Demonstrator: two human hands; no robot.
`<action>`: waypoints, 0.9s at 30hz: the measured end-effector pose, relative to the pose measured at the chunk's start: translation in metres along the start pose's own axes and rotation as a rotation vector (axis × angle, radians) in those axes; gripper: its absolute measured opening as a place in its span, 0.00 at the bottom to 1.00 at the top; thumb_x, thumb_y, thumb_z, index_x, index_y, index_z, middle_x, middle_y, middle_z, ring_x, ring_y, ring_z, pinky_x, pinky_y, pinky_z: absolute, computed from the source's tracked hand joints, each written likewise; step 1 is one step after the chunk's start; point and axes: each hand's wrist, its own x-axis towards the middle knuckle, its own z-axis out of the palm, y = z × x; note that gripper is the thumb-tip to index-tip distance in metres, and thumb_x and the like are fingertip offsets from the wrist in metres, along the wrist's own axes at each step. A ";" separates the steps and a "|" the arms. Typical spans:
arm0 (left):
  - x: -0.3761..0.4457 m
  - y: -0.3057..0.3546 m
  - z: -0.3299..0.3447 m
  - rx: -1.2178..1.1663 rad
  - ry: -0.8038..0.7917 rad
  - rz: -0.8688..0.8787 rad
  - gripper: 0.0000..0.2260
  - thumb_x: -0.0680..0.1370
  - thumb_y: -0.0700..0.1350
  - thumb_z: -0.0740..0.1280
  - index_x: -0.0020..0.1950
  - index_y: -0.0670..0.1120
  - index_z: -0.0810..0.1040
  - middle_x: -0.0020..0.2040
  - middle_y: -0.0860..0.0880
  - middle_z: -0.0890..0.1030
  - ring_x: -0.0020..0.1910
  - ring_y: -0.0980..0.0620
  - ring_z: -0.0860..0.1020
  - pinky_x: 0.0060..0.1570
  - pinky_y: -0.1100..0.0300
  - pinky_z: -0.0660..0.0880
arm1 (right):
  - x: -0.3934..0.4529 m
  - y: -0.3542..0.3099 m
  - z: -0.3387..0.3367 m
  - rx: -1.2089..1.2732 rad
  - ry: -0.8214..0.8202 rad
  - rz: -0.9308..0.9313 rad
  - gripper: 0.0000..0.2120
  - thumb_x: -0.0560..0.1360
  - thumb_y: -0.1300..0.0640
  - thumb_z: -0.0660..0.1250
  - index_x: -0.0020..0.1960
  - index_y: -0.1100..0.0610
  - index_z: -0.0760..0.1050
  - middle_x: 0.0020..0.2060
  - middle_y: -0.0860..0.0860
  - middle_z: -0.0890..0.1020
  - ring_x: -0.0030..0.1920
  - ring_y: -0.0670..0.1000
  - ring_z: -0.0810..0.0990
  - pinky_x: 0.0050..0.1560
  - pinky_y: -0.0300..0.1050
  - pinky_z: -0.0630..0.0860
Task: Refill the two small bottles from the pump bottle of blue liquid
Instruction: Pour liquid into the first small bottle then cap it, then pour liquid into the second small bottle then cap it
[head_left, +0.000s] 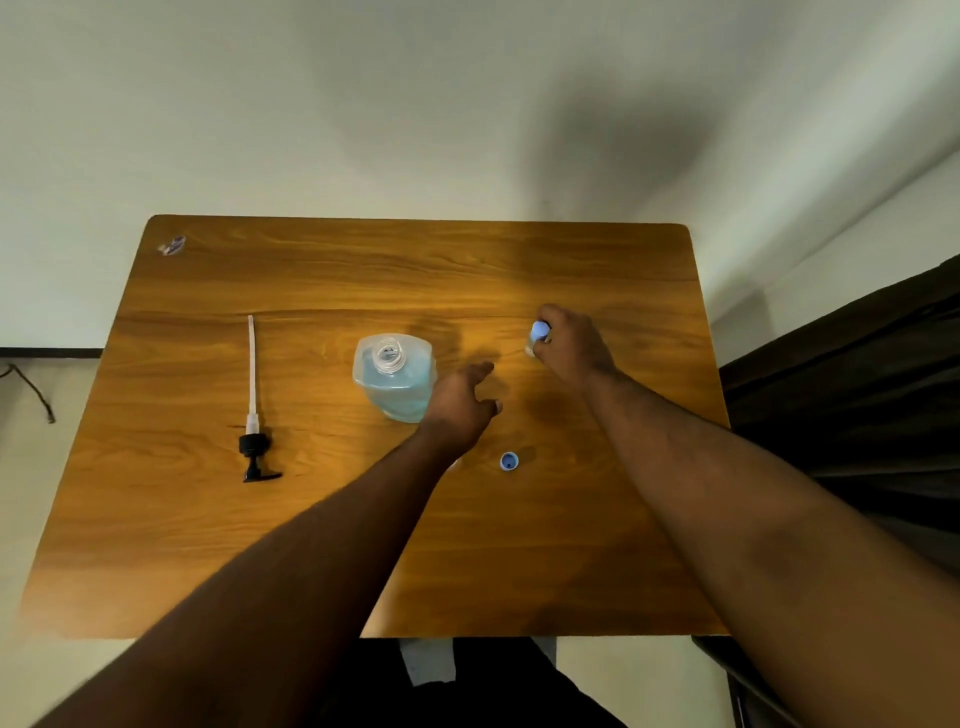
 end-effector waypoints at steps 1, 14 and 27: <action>0.002 -0.002 0.001 0.010 -0.005 -0.009 0.26 0.76 0.40 0.70 0.74 0.45 0.67 0.73 0.47 0.70 0.73 0.48 0.67 0.66 0.60 0.64 | 0.001 0.001 0.002 -0.002 0.000 -0.006 0.15 0.72 0.60 0.70 0.57 0.59 0.74 0.53 0.58 0.80 0.51 0.56 0.78 0.45 0.45 0.74; 0.003 -0.009 0.009 0.046 -0.071 0.040 0.32 0.76 0.41 0.71 0.76 0.47 0.62 0.75 0.47 0.66 0.74 0.48 0.65 0.66 0.63 0.62 | 0.004 0.009 0.006 0.049 -0.017 0.105 0.30 0.70 0.59 0.73 0.69 0.54 0.67 0.63 0.56 0.75 0.61 0.57 0.74 0.53 0.48 0.74; -0.094 -0.105 0.005 -0.143 0.166 0.060 0.27 0.70 0.44 0.77 0.67 0.50 0.74 0.56 0.52 0.74 0.54 0.56 0.74 0.53 0.61 0.75 | -0.118 -0.012 0.050 0.198 -0.064 0.081 0.17 0.70 0.63 0.72 0.59 0.58 0.78 0.55 0.54 0.81 0.53 0.49 0.79 0.50 0.37 0.72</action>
